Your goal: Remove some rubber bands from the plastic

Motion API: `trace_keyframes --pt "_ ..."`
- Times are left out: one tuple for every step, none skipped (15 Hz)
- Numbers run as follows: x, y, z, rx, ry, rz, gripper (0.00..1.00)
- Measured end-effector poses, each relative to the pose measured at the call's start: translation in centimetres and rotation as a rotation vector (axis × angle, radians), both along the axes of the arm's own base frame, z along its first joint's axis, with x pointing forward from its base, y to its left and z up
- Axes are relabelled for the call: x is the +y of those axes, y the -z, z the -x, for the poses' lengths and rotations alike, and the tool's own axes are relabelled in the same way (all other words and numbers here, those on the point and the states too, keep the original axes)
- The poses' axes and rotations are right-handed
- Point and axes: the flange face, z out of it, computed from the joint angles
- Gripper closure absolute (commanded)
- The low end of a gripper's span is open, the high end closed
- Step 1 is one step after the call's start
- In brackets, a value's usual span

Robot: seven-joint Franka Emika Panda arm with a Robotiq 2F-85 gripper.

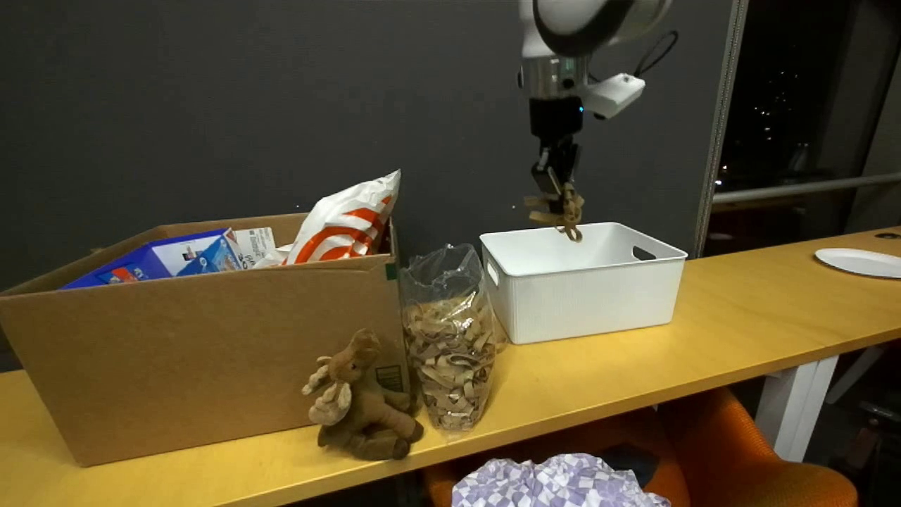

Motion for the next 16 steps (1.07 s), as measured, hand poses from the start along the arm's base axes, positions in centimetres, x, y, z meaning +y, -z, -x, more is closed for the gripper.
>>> trace_keyframes --pt "-1.5 2.7 0.4 0.010 0.008 0.006 0.98" --pt "-2.6 5.5 0.8 0.021 0.013 0.007 0.98" --pt "-3.4 8.3 1.3 0.031 0.013 0.002 0.98" --pt "-3.6 10.7 1.7 0.042 0.008 -0.002 0.98" --pt "-3.5 12.7 2.1 0.053 0.000 -0.006 0.98" --pt "-3.1 14.5 2.4 0.065 -0.013 -0.010 0.98" --pt "-2.5 15.9 2.6 0.076 -0.028 -0.011 0.98" --pt "-1.8 17.1 2.8 0.085 -0.045 -0.012 0.98" --pt "-1.0 17.9 2.9 0.091 -0.062 -0.012 0.98" --pt "-0.2 18.5 2.9 0.098 -0.076 -0.011 0.76" --pt "0.5 18.8 3.0 0.102 -0.090 -0.010 0.67" --pt "1.1 19.1 2.9 0.103 -0.101 -0.009 0.62" --pt "1.6 19.2 2.8 0.103 -0.110 -0.008 0.53" --pt "2.0 19.2 2.7 0.102 -0.118 -0.008 0.47" --pt "2.2 19.1 2.6 0.099 -0.124 -0.007 0.39" --pt "2.3 18.9 2.5 0.096 -0.129 -0.007 0.32"
